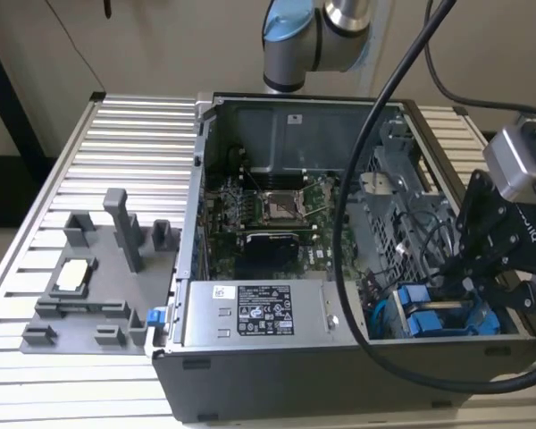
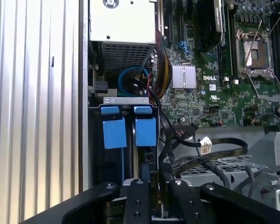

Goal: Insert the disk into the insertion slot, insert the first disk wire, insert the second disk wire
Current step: 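Insert the second disk wire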

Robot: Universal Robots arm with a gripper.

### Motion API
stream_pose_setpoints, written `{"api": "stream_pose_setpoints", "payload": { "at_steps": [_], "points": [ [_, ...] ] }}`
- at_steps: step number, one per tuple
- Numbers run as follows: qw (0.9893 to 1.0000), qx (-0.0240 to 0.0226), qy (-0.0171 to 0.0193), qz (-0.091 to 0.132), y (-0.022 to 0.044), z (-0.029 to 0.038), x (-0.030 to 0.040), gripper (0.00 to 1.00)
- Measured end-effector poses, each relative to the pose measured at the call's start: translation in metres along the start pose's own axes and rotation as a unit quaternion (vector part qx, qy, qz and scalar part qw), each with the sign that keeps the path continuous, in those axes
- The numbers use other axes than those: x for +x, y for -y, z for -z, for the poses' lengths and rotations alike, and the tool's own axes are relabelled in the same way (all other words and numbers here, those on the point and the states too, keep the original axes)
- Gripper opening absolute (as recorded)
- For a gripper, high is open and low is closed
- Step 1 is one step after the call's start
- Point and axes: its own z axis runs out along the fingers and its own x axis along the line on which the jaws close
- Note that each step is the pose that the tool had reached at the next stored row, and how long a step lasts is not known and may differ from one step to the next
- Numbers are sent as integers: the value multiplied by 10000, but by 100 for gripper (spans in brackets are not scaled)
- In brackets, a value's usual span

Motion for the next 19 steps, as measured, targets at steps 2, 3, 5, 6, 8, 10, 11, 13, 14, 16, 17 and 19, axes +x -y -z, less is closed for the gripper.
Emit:
{"api": "stream_pose_setpoints", "payload": {
  "at_steps": [2, 3, 5, 6, 8, 10, 11, 13, 14, 16, 17, 19],
  "points": [
    [10000, 1, 0, -4, -2, -3, 1, 22],
    [10000, 1, 0, -6, -4, -4, 1, 16],
    [10000, 5, 2, -7, -11, -6, 1, 16],
    [10000, 11, 2, -6, -14, -7, 1, 16],
    [10000, 44, 1, 0, -42, -10, 1, 16],
    [10000, 82, 2, 6, -81, -16, 1, 16],
    [9999, 116, 1, 12, -99, -19, 0, 16],
    [9997, 252, -14, 34, -127, -26, -13, 16],
    [9994, 340, -26, 48, -135, -29, -22, 16],
    [9987, 507, -71, 73, -155, -34, -38, 16],
    [9983, 573, -106, 80, -168, -37, -43, 16],
    [9975, 668, -198, 88, -194, -43, -48, 16]
  ]
}}
